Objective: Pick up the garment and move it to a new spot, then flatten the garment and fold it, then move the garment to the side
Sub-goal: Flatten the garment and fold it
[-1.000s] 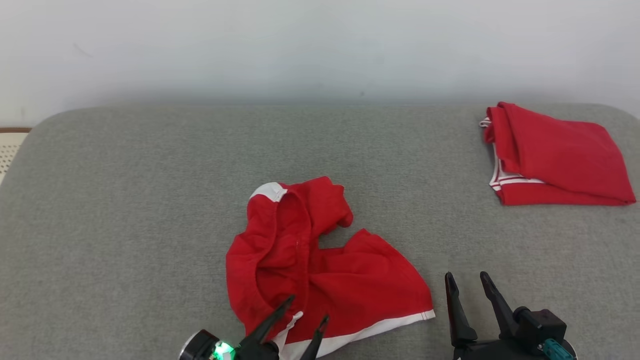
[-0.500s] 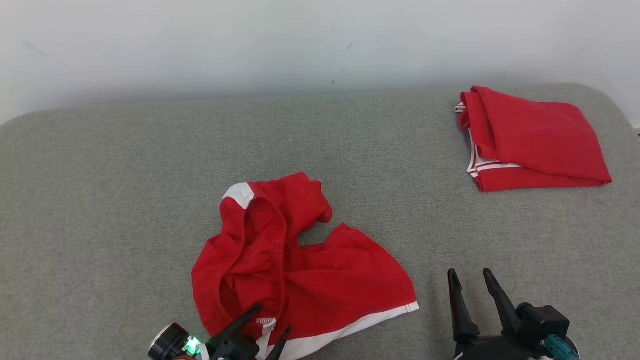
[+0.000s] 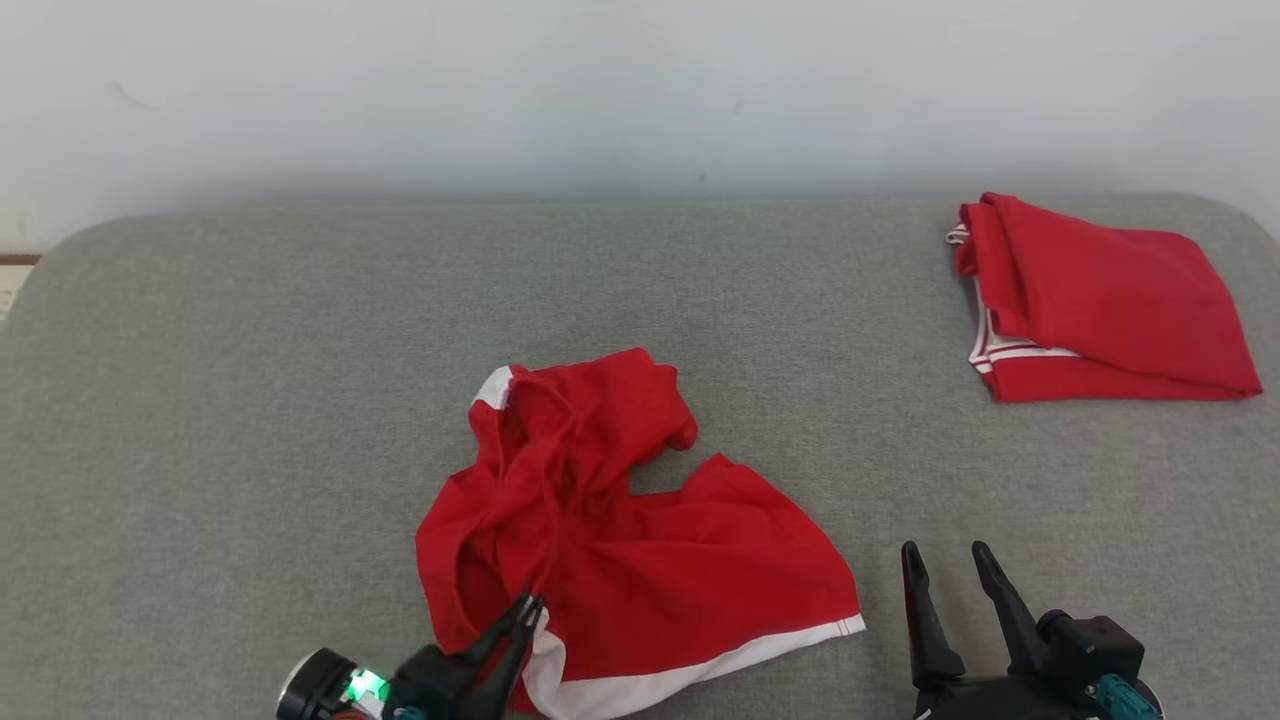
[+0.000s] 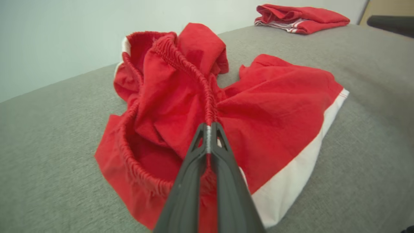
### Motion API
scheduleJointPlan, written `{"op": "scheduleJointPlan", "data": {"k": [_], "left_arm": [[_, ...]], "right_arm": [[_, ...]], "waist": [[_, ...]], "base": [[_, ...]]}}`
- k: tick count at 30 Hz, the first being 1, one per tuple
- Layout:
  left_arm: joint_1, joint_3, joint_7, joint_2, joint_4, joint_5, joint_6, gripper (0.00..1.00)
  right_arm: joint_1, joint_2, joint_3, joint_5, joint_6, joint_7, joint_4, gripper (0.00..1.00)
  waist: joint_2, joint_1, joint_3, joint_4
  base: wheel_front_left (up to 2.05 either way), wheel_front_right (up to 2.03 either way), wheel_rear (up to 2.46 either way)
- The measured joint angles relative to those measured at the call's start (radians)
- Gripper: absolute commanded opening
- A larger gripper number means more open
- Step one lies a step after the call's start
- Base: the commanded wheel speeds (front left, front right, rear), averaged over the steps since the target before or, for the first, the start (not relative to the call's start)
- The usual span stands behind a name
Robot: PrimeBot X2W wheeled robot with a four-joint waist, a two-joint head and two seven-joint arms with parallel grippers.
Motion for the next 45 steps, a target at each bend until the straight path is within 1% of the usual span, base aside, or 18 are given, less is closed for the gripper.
{"op": "scheduleJointPlan", "data": {"k": [7,14,20,21,22,25,28,30,31,33,38,45], "left_arm": [[0.094,0.086,-0.022,0.001,-0.101,-0.080,0.055,0.00],[0.161,0.114,-0.031,0.005,-0.107,-0.118,0.077,0.00],[0.177,0.130,-0.035,-0.002,-0.071,-0.134,0.087,0.00],[0.182,0.128,-0.036,-0.001,-0.055,-0.133,0.087,0.40],[0.184,0.129,-0.036,-0.002,-0.040,-0.134,0.091,1.00],[0.183,0.131,-0.036,-0.009,-0.016,-0.137,0.090,1.00],[0.185,0.156,-0.036,-0.021,-0.023,-0.146,0.104,1.00],[0.189,0.183,-0.040,-0.026,-0.055,-0.155,0.113,1.00],[0.228,0.236,-0.041,-0.038,-0.136,-0.156,0.121,1.00],[0.245,0.259,-0.041,-0.046,-0.164,-0.152,0.123,1.00],[0.275,0.314,-0.041,-0.065,-0.202,-0.136,0.127,1.00],[0.299,0.374,-0.041,-0.071,-0.234,-0.099,0.142,1.00]], "right_arm": [[0.012,0.000,-0.004,0.000,0.000,0.000,0.002,1.00],[0.012,-0.001,-0.004,-0.001,0.000,0.000,0.004,1.00],[0.011,-0.007,-0.001,-0.001,0.000,0.000,0.012,1.00],[0.011,-0.008,-0.001,-0.001,0.000,0.000,0.015,1.00],[0.011,-0.010,-0.001,-0.001,0.000,0.000,0.018,1.00],[0.010,-0.012,0.001,0.000,0.000,0.000,0.026,1.00],[0.010,-0.016,-0.002,0.002,0.000,0.000,0.033,1.00],[0.010,-0.018,-0.004,0.003,0.000,0.001,0.036,1.00],[0.011,-0.020,-0.018,0.004,0.000,0.001,0.035,1.00],[0.011,-0.021,-0.023,0.003,0.000,0.001,0.034,1.00],[0.014,-0.021,-0.046,-0.006,0.000,0.000,0.018,1.00],[0.036,-0.020,-0.079,-0.019,0.000,0.000,0.002,1.00]], "waist": [[0.0000,0.0000,-0.002,0.046],[0.0000,0.0000,-0.004,0.082],[0.0000,0.0000,-0.007,0.096],[0.0000,0.0000,-0.007,0.097],[0.0000,0.0000,-0.007,0.098],[0.0000,0.0000,-0.008,0.099],[0.0000,0.0000,-0.011,0.100],[0.0000,0.0000,-0.016,0.102],[0.0000,0.0000,-0.031,0.105],[-0.0001,0.0000,-0.040,0.107],[-0.0001,-0.0001,-0.068,0.109],[-0.0001,-0.0001,-0.099,0.105]], "base": [[0.00,0.00,0.00],[0.00,0.00,0.00],[0.00,0.00,0.00],[0.00,0.00,0.00],[0.00,0.00,0.00],[0.00,0.00,0.00],[0.00,0.00,0.00],[0.00,0.00,0.00],[0.00,0.00,0.00],[0.00,0.00,0.00],[0.00,0.00,0.00],[0.00,0.00,0.00]]}}
